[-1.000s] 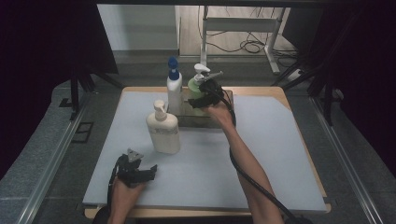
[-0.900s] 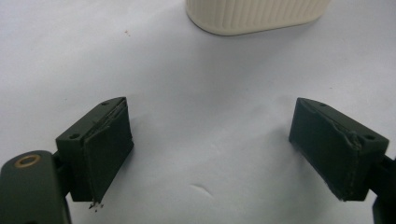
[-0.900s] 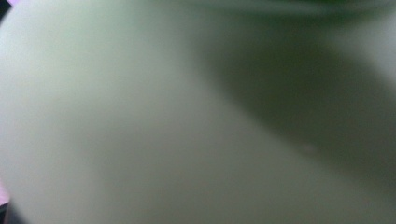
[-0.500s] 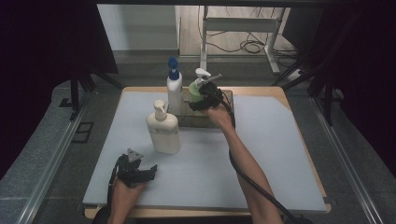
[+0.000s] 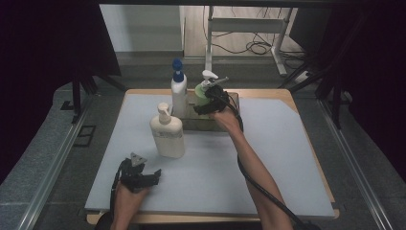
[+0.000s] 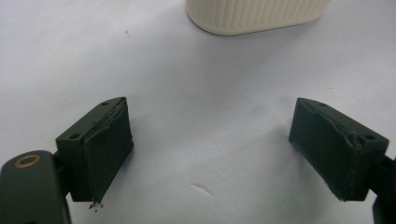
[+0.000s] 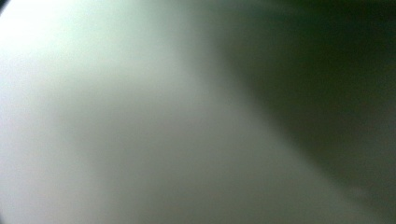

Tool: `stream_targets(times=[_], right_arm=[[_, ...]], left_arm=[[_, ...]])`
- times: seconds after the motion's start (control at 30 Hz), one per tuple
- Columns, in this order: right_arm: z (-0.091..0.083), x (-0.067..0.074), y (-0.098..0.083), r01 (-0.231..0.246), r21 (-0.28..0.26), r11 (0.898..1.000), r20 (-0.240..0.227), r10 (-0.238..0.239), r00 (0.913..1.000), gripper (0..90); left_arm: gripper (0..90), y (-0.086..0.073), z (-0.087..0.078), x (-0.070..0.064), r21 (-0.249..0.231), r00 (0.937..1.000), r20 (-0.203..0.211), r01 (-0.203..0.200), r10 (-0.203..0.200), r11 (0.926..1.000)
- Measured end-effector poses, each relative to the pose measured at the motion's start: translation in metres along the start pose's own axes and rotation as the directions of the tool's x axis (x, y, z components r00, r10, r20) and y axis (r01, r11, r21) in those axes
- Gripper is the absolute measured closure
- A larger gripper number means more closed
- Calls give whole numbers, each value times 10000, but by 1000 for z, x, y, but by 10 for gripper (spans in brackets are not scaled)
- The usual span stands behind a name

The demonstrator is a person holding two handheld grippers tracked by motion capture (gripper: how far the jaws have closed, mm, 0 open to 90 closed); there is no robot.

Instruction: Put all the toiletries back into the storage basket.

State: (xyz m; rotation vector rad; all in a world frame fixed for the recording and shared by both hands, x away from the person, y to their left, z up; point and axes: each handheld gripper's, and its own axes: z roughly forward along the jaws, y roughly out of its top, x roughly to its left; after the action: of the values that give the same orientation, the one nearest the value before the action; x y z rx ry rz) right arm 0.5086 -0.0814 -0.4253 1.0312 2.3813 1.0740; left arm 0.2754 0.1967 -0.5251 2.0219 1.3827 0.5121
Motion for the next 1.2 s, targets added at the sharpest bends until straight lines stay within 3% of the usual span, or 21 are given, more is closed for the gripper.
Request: stream_targets(times=[0.23, 0.67, 1.03, 1.2], right_arm=[[-6, 0, -5, 20, -155, 9999, -52, -21, 10000, 64], [-29, -6, -22, 60, 98, 9999, -229, -58, 9997, 145], [-45, -13, -39, 275, 323, 9991, -357, -264, 9990, 379], [-49, -20, -46, 189, 325, 9993, -293, -179, 9994, 546]], left_arm=[[126, 0, 0, 0, -5, 10000, -3, -3, 3, 10000], [126, 0, 0, 0, -13, 10000, -9, -7, 7, 10000], [126, 0, 0, 0, -43, 10000, -2, 11, -11, 10000], [126, 0, 0, 0, -31, 10000, -9, -3, 3, 10000]])
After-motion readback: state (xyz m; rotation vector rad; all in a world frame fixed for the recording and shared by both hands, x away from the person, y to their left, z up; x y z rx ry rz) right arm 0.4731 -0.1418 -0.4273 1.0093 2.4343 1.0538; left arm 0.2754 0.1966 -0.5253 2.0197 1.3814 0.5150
